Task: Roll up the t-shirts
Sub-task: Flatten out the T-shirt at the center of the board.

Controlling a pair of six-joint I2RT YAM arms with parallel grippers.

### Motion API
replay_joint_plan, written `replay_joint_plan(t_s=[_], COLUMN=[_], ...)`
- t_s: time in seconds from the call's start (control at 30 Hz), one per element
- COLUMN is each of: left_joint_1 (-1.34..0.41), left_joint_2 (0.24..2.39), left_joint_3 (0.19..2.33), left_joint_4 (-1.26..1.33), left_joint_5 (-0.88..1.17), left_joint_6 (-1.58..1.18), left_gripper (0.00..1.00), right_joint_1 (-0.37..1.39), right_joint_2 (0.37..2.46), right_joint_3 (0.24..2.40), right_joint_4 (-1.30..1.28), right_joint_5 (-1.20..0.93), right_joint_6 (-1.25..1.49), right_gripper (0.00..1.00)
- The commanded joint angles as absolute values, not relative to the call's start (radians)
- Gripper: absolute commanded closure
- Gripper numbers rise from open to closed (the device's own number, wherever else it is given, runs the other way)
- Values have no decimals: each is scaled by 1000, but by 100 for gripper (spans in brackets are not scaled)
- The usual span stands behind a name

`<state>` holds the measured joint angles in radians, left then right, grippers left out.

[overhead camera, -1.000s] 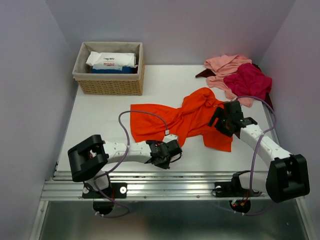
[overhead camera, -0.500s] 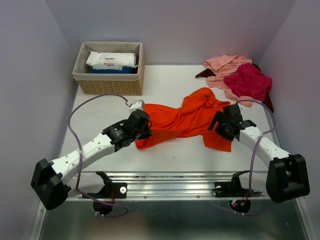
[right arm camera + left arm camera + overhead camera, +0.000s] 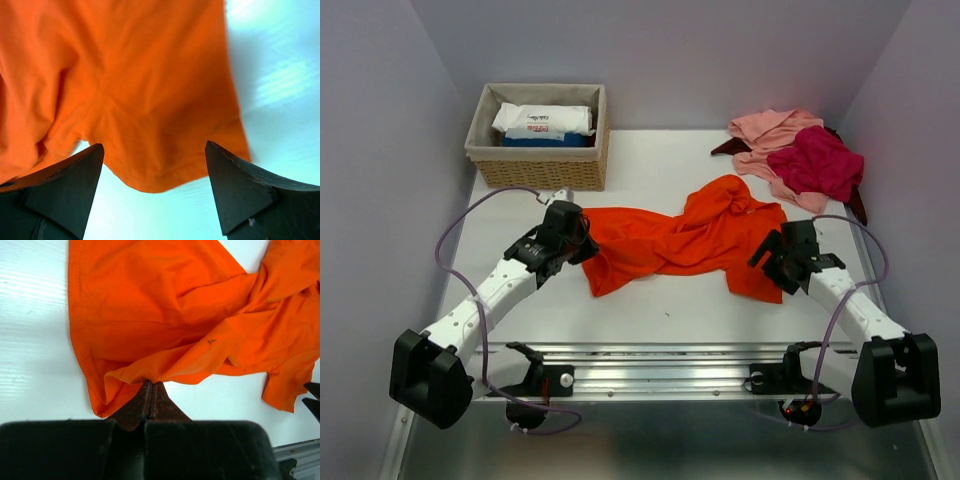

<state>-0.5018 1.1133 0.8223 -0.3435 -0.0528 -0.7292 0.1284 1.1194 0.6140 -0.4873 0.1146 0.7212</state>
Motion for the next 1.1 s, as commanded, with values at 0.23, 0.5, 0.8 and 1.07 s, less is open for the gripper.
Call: replay_joint_plan(t_s=[0.23,0.5,0.8,1.07], left_joint_1=[-335,-212,-212,-212], left_joint_2=[1203,1371,1379,1362], left_joint_3=[851,997,1023,1084], left_joint_4=[-264,-216,-224,-267], left_joint_5=[-20,-5,44,44], left_joint_6=[-634,-571,-552,-537], left_gripper=[100,100,100,100], right_joint_1=[14,14,14,14], right_joint_2=[1072,1069,1086,1166], right_joint_3=[575,580,493,433], right_joint_4=[-551,-528,-473,-342], right_joint_5=[92,61,9,-106], right_joint_6=[795,784,793,784], right_gripper=[15,15,20,61])
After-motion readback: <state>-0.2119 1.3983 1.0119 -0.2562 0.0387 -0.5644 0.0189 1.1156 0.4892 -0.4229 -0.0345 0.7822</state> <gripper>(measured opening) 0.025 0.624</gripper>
